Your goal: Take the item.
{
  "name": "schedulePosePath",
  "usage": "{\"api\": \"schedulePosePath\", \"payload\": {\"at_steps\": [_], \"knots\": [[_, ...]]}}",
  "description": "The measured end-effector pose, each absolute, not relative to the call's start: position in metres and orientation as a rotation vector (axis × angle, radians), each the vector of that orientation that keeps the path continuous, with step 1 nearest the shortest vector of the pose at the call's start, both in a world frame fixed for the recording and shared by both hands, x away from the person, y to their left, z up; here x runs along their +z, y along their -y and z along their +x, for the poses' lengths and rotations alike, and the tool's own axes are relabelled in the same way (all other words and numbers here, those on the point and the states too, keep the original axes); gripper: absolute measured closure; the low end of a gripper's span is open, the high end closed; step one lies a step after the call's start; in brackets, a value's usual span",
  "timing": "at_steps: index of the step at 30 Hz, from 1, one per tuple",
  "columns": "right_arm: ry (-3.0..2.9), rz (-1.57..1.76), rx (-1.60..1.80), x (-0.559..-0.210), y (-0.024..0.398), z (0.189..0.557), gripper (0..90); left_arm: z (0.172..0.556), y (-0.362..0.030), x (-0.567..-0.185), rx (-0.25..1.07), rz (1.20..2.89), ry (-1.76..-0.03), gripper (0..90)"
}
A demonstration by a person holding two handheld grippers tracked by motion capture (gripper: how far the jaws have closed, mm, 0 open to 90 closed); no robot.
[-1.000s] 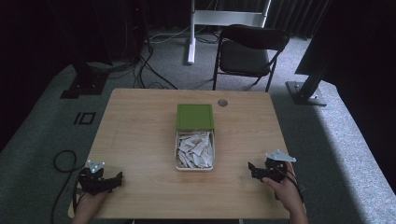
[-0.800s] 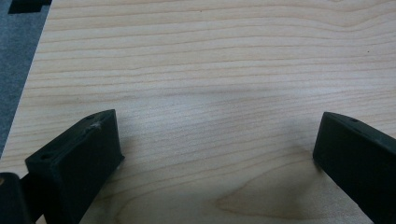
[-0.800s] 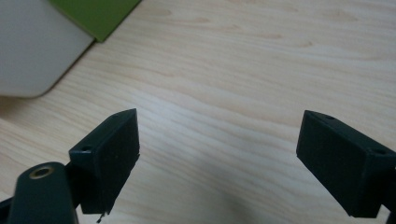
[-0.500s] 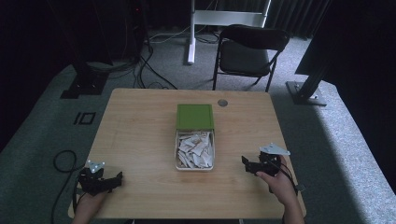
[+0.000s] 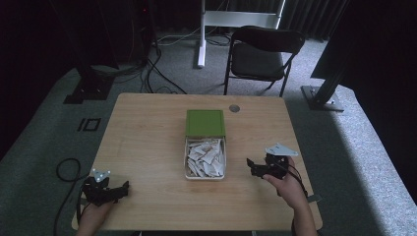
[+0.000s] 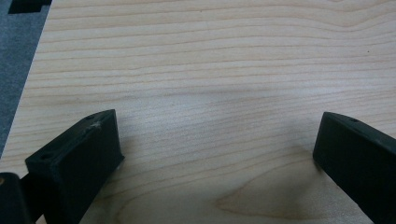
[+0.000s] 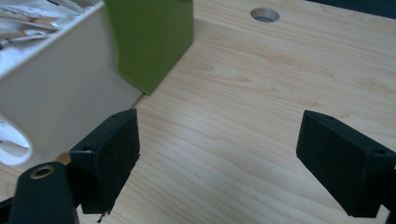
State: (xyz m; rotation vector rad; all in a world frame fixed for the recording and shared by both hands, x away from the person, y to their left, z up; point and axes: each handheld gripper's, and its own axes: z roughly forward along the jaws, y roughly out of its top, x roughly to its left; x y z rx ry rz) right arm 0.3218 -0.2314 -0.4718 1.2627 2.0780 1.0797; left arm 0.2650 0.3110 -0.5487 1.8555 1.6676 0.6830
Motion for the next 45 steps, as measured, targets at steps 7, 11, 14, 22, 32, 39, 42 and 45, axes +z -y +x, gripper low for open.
{"api": "schedulePosePath", "payload": {"at_steps": [7, 11, 14, 22, 32, 39, 42, 45], "knots": [[-2.088, 1.218, 1.111, -0.461, 0.217, 0.326, 13.6, 0.265, -0.311, -0.549, 0.683, 1.856, -1.668, 1.3], [-2.095, 1.195, 1.125, -0.456, 0.209, 0.328, 13.6, 0.265, -0.311, -0.549, 0.683, 1.855, -1.667, 1.3], [-2.104, 1.178, 1.140, -0.454, 0.202, 0.329, 13.6, 0.265, -0.311, -0.549, 0.683, 1.856, -1.668, 1.3], [-2.117, 1.143, 1.170, -0.447, 0.187, 0.332, 13.7, 0.265, -0.311, -0.549, 0.683, 1.855, -1.668, 1.3], [-2.149, 1.073, 1.201, -0.435, 0.164, 0.338, 13.8, 0.265, -0.311, -0.549, 0.683, 1.854, -1.668, 1.3], [-2.170, 1.047, 1.222, -0.432, 0.149, 0.341, 13.9, 0.265, -0.311, -0.549, 0.684, 1.856, -1.666, 1.3], [-2.182, 1.034, 1.231, -0.431, 0.142, 0.342, 13.9, 0.265, -0.311, -0.549, 0.685, 1.852, -1.667, 1.3], [-2.194, 1.022, 1.238, -0.430, 0.134, 0.343, 13.9, 0.265, -0.311, -0.549, 0.683, 1.852, -1.668, 1.3]]}}
